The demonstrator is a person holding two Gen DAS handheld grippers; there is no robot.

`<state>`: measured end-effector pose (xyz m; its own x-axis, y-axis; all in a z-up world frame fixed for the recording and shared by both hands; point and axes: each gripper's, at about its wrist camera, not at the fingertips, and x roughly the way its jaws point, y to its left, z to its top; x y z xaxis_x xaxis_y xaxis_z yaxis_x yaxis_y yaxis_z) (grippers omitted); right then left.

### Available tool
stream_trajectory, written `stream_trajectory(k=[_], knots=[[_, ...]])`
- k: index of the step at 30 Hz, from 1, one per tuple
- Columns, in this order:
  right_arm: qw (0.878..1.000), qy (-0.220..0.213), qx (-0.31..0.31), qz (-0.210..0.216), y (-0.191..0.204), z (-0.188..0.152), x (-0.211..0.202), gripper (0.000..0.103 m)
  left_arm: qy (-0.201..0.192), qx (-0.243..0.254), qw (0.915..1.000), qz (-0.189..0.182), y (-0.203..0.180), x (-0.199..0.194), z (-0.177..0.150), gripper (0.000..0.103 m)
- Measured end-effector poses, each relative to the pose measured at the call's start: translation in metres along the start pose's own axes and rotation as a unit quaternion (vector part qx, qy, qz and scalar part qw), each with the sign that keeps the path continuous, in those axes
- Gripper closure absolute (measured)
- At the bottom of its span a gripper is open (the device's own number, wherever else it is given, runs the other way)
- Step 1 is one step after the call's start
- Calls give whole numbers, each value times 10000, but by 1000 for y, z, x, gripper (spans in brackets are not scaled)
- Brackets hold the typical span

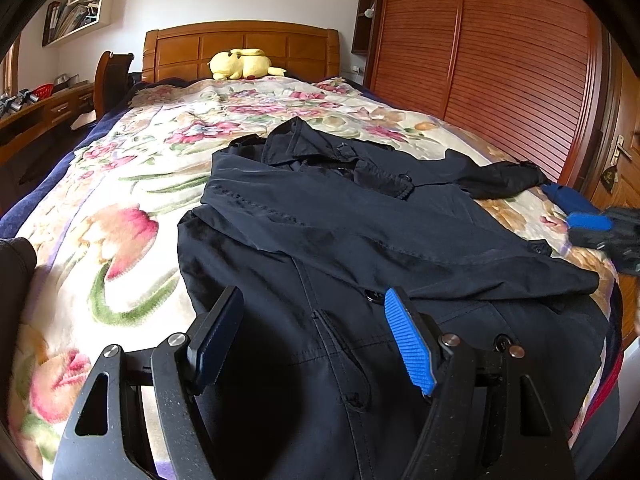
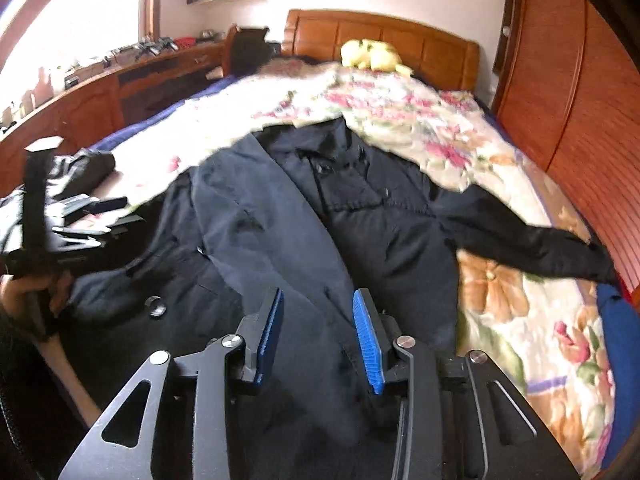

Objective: Fold large clothes
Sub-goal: 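Grasp the coat's side edge near the hem with the right tool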

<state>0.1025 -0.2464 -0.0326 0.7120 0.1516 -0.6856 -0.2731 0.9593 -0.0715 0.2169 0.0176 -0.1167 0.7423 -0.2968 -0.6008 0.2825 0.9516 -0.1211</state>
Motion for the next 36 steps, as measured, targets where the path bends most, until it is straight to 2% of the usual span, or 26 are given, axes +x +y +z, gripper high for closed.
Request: stream_trajectory(k=[3,6,8,13,17,19,21,22,29,32,35,36], knots=[[9992,368,140,58,-5,-13,25,66,6,-2,10000,-4,0,0,0,29],[9953,833,381,300,-6,-38,47,66,8,10,10000,-6,-2,0,0,29],[9929,1089,295,365,0,-58,54,66,18,32,10000,-2,-3,1,1,29],[9929,1007,389,494,-2,-67,37,66,24,50,10000,7,-5,1,0,29],[9964,611,433,404,-9,-49,9,66,6,51,10000,-2,-5,1,0,29],[9978,375,487,263,-14,-46,-9,64,-11,75,10000,-2,-7,0,0,29],[9984,186,538,-36,-24,-43,-22,55,-29,107,9999,-16,-9,-2,0,29],[9981,157,573,-142,-28,-42,-25,53,-39,129,9999,-39,-11,-3,0,29],[9925,788,897,-270,-49,-65,4,51,-47,289,9992,-290,-31,-8,-1,29],[9895,1027,1018,-72,-53,-76,21,51,-18,390,9985,-374,-43,-6,-3,29],[9895,1053,989,18,-51,-79,29,52,45,501,9979,-397,-52,-2,-6,29],[9901,1031,950,41,-53,-80,32,58,65,532,9978,-386,-54,-1,-6,29]])
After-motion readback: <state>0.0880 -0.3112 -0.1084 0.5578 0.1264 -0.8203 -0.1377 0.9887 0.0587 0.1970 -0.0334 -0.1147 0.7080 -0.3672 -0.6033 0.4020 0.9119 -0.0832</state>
